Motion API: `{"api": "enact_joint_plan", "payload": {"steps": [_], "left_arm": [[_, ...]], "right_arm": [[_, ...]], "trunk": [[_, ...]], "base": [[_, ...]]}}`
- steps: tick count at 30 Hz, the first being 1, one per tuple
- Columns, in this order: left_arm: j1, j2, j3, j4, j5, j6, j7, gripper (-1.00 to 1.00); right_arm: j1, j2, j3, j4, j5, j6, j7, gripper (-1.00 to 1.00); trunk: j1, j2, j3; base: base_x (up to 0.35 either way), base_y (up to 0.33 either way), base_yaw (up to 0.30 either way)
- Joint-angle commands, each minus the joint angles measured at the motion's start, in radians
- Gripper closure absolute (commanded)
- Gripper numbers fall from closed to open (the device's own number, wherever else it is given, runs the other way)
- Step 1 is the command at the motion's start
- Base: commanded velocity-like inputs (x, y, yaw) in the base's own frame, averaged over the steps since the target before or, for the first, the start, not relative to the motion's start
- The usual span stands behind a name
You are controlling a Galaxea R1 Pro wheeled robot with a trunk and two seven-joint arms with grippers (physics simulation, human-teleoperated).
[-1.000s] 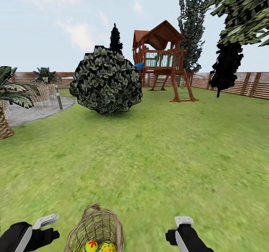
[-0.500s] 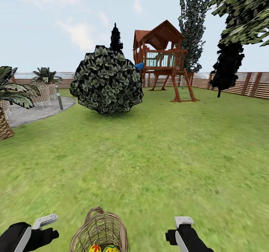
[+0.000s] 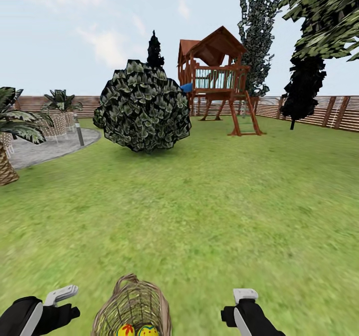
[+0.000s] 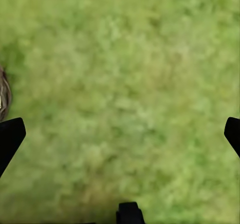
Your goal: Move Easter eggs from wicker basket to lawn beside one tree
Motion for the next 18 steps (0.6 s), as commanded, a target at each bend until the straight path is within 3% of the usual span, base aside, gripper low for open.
{"api": "enact_joint_plan", "payload": {"steps": [1, 18], "left_arm": [[-0.001, 0.0, 0.002, -0.001, -0.004, 0.005, -0.006, -1.0], [-0.001, -0.002, 0.0, 0.001, -0.003, 0.005, -0.006, -1.0]], "right_arm": [[-0.001, -0.001, 0.003, -0.001, -0.01, 0.003, -0.009, -1.0], [-0.001, -0.001, 0.004, -0.001, -0.01, 0.003, -0.01, -1.0]], "trunk": [[0.004, -0.008, -0.004], [0.069, -0.127, -0.058]], "base": [[0.0, 0.0, 0.0], [0.0, 0.0, 0.0]]}}
